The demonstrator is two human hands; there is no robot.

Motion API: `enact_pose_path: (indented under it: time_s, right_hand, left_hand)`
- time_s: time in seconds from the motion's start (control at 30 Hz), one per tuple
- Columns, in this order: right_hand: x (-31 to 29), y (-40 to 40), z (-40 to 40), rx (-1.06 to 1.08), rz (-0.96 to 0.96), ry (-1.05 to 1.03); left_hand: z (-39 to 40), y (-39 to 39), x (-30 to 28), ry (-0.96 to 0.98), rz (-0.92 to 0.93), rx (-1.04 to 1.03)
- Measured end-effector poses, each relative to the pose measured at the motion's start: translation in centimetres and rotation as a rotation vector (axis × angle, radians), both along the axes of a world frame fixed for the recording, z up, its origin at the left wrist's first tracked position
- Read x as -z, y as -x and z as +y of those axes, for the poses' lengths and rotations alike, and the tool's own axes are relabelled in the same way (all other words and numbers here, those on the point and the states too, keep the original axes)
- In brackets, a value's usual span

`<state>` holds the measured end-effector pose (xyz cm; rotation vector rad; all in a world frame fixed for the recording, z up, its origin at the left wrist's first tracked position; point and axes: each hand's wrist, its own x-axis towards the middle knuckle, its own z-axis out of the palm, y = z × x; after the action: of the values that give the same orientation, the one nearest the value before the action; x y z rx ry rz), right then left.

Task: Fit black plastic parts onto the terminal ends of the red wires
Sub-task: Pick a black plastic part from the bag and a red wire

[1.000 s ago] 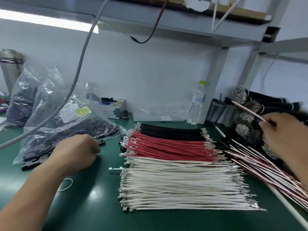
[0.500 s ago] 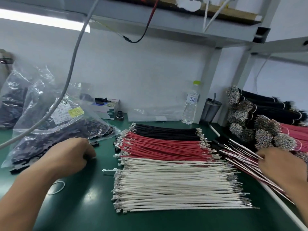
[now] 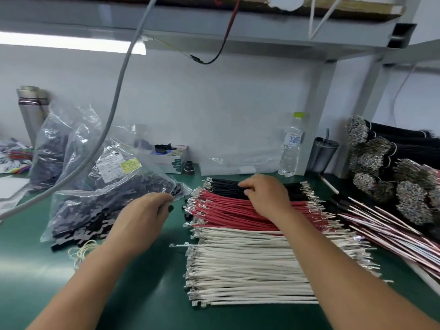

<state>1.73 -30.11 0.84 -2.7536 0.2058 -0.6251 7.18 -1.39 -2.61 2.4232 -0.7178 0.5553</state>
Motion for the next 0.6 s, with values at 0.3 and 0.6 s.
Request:
enact_pose_path:
  time_s: [0.3, 0.6]
  right_hand:
    - [0.2, -4.5, 1.7, 0.013, 0.193, 0.146]
    - [-1.5, -4.2, 0.7, -0.009, -0.116, 0.266]
  left_hand:
    - [-1.4, -0.2, -0.1, 0.917, 0.613, 0.157]
    - [-0.9, 0.1, -0.8, 1.26, 1.023, 0.289]
